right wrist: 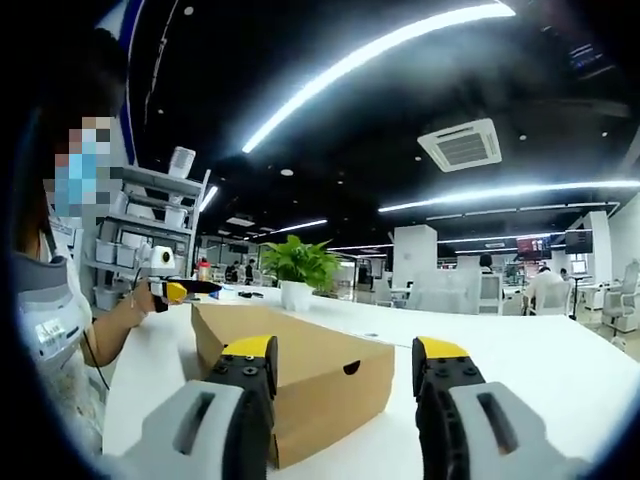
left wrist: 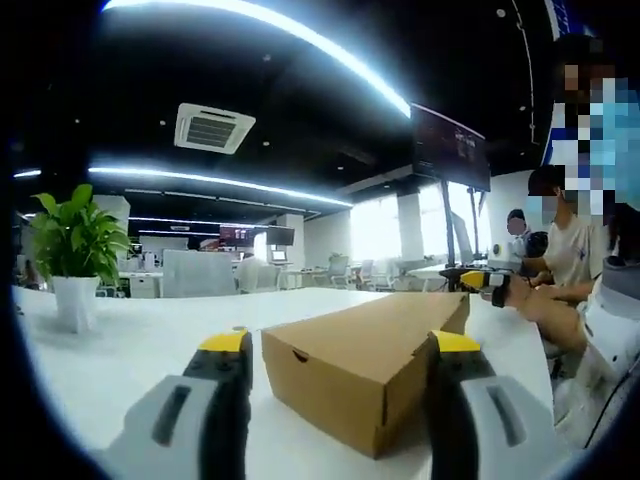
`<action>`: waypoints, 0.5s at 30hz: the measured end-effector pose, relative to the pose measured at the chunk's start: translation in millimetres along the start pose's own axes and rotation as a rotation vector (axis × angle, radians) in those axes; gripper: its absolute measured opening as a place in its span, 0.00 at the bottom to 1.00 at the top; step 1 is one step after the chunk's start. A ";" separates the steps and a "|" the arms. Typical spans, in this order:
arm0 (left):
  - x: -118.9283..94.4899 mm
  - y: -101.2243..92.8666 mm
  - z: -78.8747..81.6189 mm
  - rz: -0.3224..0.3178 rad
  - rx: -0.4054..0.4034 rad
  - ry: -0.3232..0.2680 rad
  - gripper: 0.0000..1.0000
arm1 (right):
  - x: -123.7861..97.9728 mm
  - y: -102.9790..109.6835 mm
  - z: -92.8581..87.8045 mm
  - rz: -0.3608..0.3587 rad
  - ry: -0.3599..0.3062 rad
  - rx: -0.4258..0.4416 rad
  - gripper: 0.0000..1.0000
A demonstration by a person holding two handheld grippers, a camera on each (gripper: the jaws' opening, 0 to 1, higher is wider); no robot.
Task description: Operate the shoe box by opening the lid, removing the specified soft item, and placing it in the target area until the item is outside and the box remains undamaged.
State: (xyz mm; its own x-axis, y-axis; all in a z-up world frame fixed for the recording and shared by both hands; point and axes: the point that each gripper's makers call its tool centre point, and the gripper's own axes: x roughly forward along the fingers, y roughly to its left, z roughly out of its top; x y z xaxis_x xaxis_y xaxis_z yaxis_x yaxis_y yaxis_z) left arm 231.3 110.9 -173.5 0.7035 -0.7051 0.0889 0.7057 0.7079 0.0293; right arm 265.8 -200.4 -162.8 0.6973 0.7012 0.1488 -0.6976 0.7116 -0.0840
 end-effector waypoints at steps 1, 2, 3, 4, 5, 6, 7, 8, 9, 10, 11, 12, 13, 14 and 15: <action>0.7 -1.9 -1.1 -0.005 0.004 0.005 0.72 | 0.2 0.6 -0.4 0.003 0.001 0.002 0.58; 1.2 -3.4 -2.0 -0.008 0.010 0.009 0.72 | 0.4 1.2 -0.7 0.006 0.003 0.002 0.58; 1.3 -3.4 -3.3 -0.011 0.014 0.017 0.72 | 0.5 2.1 -0.6 0.011 0.003 0.003 0.58; 1.3 -3.3 -4.0 -0.012 0.015 0.020 0.72 | 0.6 2.4 -0.1 0.015 0.000 0.005 0.58; 1.3 -3.0 -4.7 -0.013 0.015 0.024 0.72 | 0.6 2.9 0.0 0.018 0.000 0.006 0.58; 1.3 -2.9 -5.5 -0.015 0.015 0.028 0.72 | 0.7 3.3 0.1 0.020 -0.001 0.007 0.58; 1.5 -3.2 -6.2 -0.016 0.016 0.032 0.72 | 0.7 3.9 0.0 0.023 0.000 0.005 0.58; 1.7 -3.6 -6.5 -0.016 0.017 0.033 0.72 | 0.9 4.6 -0.3 0.025 0.003 0.002 0.59; 1.5 -3.8 -6.5 -0.018 0.018 0.034 0.72 | 1.0 5.5 -0.6 0.029 0.005 -0.001 0.59; 1.5 -4.1 -6.5 -0.020 0.017 0.034 0.72 | 1.2 6.3 -0.7 0.033 0.006 -0.002 0.59; 1.1 -3.2 -6.3 -0.021 0.014 0.034 0.72 | 1.6 7.7 -0.7 0.040 0.006 -0.002 0.59; 1.1 -2.7 -6.9 -0.021 0.013 0.039 0.72 | 2.0 9.2 -1.1 0.046 0.007 -0.002 0.59; 1.1 -1.9 -7.8 -0.020 0.014 0.044 0.72 | 2.5 11.0 -2.0 0.054 0.012 -0.003 0.60; 1.2 -1.7 -8.5 -0.019 0.015 0.048 0.72 | 3.3 12.8 -3.3 0.063 0.020 -0.007 0.60; 1.4 -1.6 -9.5 -0.019 0.017 0.054 0.71 | 4.5 15.3 -5.7 0.075 0.032 -0.014 0.61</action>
State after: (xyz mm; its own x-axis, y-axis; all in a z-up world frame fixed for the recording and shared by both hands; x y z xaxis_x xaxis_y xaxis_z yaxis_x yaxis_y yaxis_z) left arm 232.0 108.4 -182.9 0.6937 -0.7195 0.0343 0.7180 0.6945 0.0476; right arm 259.2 -186.1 -169.0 0.6484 0.7533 0.1102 -0.7457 0.6576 -0.1072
